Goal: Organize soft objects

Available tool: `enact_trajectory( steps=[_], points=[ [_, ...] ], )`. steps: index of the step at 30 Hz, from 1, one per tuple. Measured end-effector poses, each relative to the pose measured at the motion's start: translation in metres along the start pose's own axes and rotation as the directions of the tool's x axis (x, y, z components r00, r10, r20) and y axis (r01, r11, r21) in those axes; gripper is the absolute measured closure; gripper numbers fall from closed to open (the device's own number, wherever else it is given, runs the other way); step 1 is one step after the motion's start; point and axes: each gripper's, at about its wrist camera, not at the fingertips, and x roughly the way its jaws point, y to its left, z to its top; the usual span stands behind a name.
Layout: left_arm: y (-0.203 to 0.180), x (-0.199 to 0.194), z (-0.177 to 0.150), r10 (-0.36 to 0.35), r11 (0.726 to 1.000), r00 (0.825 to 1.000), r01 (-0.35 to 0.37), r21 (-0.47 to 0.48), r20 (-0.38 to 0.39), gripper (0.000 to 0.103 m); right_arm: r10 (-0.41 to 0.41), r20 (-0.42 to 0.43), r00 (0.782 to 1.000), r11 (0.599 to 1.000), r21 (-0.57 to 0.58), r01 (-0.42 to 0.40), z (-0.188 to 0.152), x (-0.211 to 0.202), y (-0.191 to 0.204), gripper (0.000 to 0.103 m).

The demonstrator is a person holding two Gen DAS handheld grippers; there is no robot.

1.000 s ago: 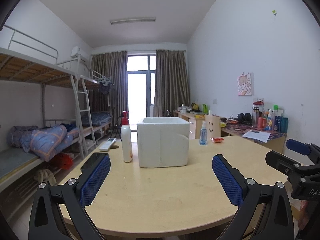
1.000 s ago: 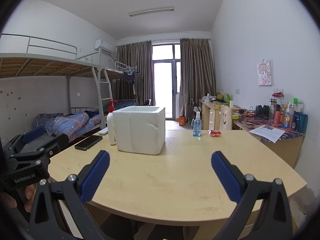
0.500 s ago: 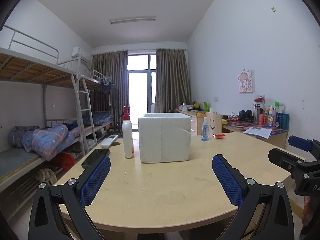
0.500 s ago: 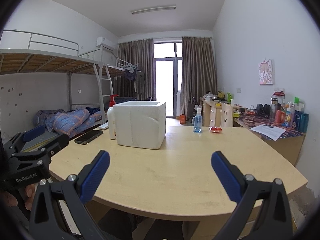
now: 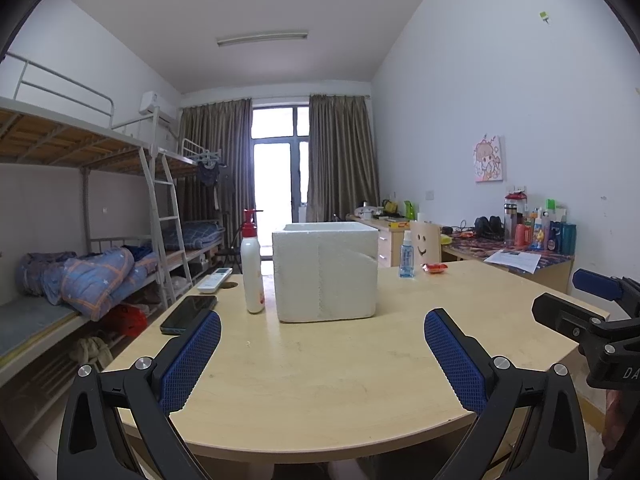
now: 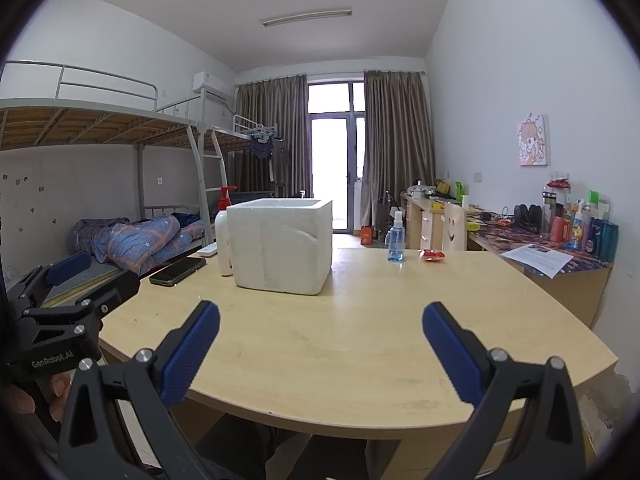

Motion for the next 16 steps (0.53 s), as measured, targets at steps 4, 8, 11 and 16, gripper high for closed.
enact_trajectory(
  steps=[4, 8, 11, 16],
  points=[
    [0.0008, -0.0010, 0.0002, -0.002, 1.000, 1.000, 0.002, 0.002, 0.004, 0.001, 0.003, -0.001, 1.000, 1.000, 0.004, -0.003, 0.0004, -0.0001, -0.0009, 0.000],
    [0.0006, -0.0010, -0.0003, -0.005, 1.000, 1.000, 0.005, 0.001, 0.001, 0.001, 0.006, -0.007, 1.000, 1.000, -0.003, -0.006, -0.0008, 0.0009, 0.0014, 0.000],
    [0.0011, -0.0013, 0.0001, -0.004, 1.000, 1.000, 0.004, 0.001, 0.002, 0.001, 0.011, -0.010, 1.000, 1.000, -0.001, -0.011, -0.0005, 0.0008, 0.0014, 0.001],
    [-0.0007, -0.0008, -0.0002, -0.007, 1.000, 1.000, 0.008, 0.007, -0.005, 0.001, 0.009, -0.011, 1.000, 1.000, 0.000, -0.009, -0.0008, 0.0010, 0.0011, 0.000]
  ],
)
